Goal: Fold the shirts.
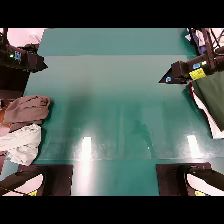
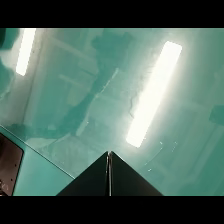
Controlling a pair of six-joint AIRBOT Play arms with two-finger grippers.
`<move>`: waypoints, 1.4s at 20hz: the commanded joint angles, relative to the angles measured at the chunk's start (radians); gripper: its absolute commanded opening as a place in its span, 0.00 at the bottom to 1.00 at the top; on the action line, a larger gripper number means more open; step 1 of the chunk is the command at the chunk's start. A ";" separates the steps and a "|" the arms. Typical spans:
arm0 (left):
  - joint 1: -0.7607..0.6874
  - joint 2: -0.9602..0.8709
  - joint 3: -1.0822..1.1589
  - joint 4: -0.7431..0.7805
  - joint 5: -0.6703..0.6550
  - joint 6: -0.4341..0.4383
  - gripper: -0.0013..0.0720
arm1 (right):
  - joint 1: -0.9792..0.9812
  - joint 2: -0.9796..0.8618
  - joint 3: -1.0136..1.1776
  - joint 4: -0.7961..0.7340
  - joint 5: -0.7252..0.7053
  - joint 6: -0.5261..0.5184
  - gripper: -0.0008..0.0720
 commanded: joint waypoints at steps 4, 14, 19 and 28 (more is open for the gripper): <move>0.001 0.000 0.000 -0.010 0.090 0.007 0.06 | 0.000 0.001 0.000 0.000 -0.004 0.000 0.04; 0.013 -0.025 -0.503 0.642 0.276 -0.247 0.85 | 0.000 0.001 -0.001 -0.001 -0.019 0.000 0.04; 0.122 -0.026 -0.617 0.587 0.412 -0.311 0.85 | 0.000 0.001 -0.001 -0.001 -0.022 0.000 0.04; 0.153 -0.107 -0.601 0.464 0.396 -0.227 0.16 | 0.001 0.001 -0.001 0.000 -0.026 0.000 0.04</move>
